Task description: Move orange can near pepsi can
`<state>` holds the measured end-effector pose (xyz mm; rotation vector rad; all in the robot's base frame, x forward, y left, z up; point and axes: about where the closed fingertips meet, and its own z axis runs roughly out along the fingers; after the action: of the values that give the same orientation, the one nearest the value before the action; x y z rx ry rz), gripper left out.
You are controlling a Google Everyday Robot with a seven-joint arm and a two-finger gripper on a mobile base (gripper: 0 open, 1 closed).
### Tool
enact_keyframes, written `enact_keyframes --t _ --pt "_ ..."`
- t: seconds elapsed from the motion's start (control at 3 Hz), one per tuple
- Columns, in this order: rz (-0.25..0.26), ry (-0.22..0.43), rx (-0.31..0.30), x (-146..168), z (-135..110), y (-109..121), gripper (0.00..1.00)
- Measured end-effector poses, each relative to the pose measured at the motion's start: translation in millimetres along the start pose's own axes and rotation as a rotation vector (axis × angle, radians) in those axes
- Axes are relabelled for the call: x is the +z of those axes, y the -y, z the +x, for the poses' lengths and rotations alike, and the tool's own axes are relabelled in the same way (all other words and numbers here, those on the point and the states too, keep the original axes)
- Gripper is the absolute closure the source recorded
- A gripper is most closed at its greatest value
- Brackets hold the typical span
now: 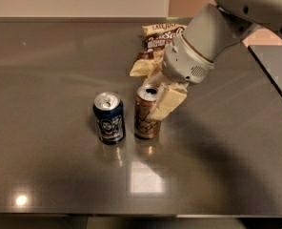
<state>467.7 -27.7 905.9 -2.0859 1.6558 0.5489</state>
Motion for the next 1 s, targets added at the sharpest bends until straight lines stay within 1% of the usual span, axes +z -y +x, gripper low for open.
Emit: enact_keyframes --t 1.0 --pt "-0.007 0.011 -0.022 5.2 -2.8 -3.1 0.13"
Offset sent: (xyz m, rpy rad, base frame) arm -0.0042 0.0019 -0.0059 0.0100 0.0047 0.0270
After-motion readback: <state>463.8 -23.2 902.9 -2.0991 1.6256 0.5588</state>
